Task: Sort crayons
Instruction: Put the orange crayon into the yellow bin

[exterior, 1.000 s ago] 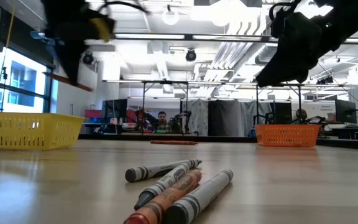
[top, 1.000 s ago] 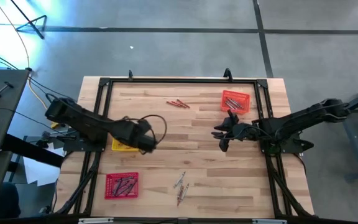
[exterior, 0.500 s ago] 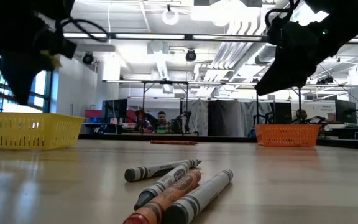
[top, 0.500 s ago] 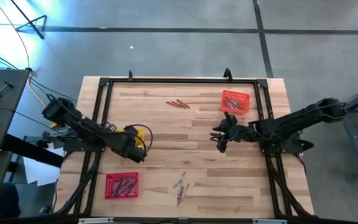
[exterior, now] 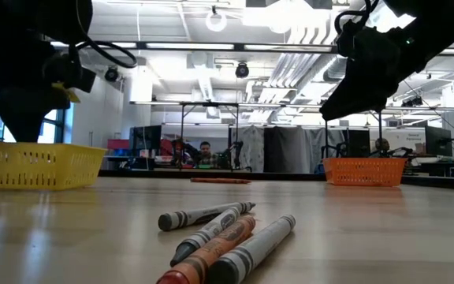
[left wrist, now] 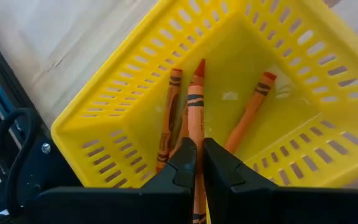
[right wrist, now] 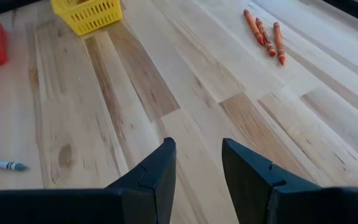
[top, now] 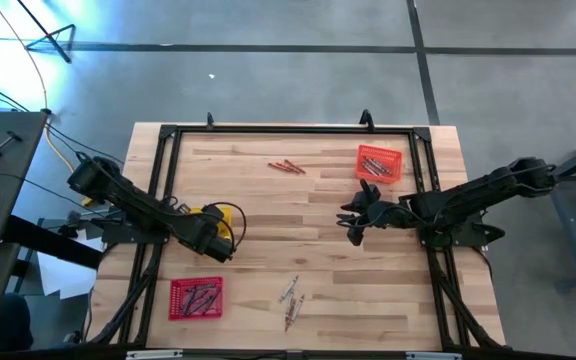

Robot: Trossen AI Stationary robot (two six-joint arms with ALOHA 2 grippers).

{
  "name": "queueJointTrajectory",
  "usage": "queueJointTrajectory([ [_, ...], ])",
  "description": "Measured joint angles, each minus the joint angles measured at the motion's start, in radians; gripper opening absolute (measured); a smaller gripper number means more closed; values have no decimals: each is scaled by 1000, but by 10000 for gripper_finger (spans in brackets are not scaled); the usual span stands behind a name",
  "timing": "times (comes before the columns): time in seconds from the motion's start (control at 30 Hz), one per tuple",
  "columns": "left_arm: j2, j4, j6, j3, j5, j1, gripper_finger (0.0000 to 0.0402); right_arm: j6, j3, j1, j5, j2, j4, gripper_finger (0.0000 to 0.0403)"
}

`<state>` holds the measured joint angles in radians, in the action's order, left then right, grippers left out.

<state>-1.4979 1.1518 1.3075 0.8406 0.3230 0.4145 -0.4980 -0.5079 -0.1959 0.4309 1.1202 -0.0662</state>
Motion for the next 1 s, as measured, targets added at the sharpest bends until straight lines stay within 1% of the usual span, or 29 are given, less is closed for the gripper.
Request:
queueJointTrajectory([
  [0.33, 0, 1, 0, 0, 2, 0, 9, 0, 0, 0, 3, 0, 3, 125],
  [0.73, 0, 4, -32, 0, 3, -2, 60, 0, 0, 0, 2, 0, 3, 125],
  [0.9, 0, 6, -36, 0, 7, -11, 70, 0, 0, 0, 2, 0, 3, 125],
  [1.0, 0, 10, -52, 22, -20, -34, 70, 0, 0, 0, 2, 0, 3, 125],
])
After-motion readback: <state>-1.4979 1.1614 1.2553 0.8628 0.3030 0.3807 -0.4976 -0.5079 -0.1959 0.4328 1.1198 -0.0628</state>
